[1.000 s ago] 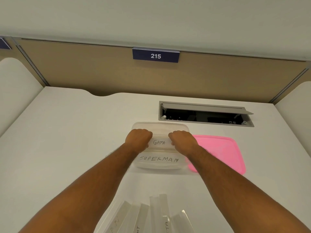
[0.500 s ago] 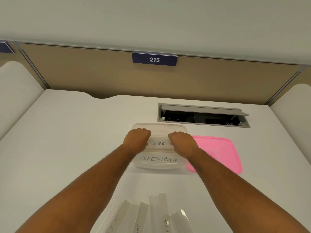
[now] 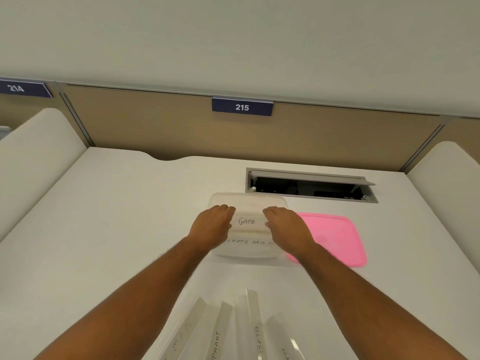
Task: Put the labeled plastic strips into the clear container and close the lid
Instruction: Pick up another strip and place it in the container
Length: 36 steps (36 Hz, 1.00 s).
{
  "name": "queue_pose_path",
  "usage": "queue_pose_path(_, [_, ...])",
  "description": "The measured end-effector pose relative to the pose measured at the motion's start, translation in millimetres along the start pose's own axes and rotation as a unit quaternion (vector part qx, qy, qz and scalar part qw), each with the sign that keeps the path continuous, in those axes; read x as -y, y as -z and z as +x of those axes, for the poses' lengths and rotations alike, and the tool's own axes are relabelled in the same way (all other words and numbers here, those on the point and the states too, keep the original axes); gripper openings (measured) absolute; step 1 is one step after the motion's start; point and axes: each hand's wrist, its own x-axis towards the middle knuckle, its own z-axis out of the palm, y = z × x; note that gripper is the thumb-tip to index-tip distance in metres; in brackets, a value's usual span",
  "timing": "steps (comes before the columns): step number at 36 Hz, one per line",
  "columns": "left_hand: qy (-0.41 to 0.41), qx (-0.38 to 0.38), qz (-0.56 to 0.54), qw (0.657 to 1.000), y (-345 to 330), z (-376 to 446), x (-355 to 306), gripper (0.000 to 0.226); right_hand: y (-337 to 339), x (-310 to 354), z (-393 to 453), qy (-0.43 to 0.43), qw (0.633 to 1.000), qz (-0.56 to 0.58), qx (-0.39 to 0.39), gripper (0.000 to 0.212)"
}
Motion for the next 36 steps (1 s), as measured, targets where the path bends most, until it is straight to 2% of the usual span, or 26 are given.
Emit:
queue_pose_path(18, [0.005,-0.037,-0.023,0.999,14,-72,-7,0.035,16,35,-59,0.030,0.995,0.017,-0.088,0.027])
queue_pose_path(24, [0.004,-0.051,-0.031,0.998,14,-93,-8,0.039,12,48,-70,0.044,0.993,0.024,-0.104,0.022])
queue_pose_path(28, [-0.001,-0.063,-0.036,0.997,13,-105,-9,0.038,7,55,-77,0.049,0.992,0.033,-0.107,0.026])
queue_pose_path(36, [0.008,-0.025,-0.033,0.999,3,-130,-4,0.037,2,71,-83,0.061,0.990,0.041,-0.120,0.029])
